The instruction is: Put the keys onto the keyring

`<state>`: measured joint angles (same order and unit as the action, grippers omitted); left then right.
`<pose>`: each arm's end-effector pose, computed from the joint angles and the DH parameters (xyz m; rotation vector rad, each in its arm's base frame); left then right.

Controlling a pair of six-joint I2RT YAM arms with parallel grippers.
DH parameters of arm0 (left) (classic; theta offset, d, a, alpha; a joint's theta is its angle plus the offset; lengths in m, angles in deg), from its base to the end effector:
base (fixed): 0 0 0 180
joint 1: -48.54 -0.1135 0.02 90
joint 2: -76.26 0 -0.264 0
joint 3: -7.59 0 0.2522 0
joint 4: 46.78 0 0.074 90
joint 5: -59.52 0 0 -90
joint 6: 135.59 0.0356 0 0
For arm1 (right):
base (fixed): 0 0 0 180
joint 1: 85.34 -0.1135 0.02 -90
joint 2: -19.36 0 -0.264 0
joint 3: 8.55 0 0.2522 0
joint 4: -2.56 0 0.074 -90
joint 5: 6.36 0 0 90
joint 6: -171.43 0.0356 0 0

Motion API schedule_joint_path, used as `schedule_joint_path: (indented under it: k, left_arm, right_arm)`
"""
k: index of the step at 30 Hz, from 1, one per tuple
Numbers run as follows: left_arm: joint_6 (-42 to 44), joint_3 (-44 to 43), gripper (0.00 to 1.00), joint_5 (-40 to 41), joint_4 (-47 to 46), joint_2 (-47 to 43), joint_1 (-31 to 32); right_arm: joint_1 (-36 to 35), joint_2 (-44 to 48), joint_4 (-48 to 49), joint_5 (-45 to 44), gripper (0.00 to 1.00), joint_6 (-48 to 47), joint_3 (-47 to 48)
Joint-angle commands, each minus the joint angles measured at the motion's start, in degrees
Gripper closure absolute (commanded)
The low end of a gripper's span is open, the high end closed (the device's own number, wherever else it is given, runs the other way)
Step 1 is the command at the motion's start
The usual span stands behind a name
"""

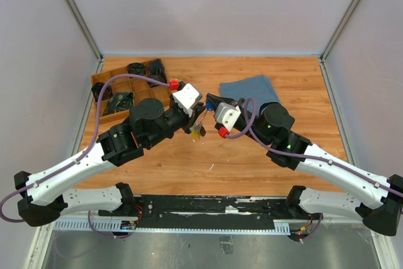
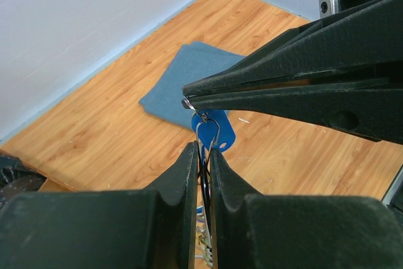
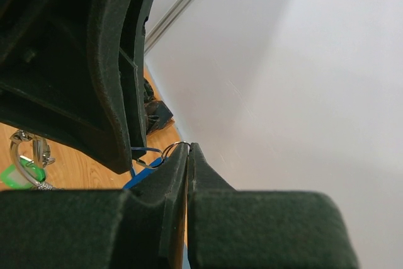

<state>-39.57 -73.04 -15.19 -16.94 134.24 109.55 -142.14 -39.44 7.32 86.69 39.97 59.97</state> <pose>0.1150 -0.1881 0.4209 0.7728 1.5322 -0.4908 0.1287 0.2001 0.4093 -1.0296 0.8308 0.2627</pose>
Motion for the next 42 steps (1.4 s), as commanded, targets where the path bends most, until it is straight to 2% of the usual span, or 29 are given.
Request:
schedule_joint_path:
  k: [1,42]
  left_arm:
    - [0.8,-1.4,0.99,-3.5,2.3,-0.1,1.8]
    - [-0.3,0.0,0.99,4.8,1.2,-1.3,1.9]
  right_arm:
    - [1.9,0.9,4.0,-1.9,0.99,-1.1,2.5]
    - [2.1,7.1,-2.6,1.2,0.99,-1.9,0.8]
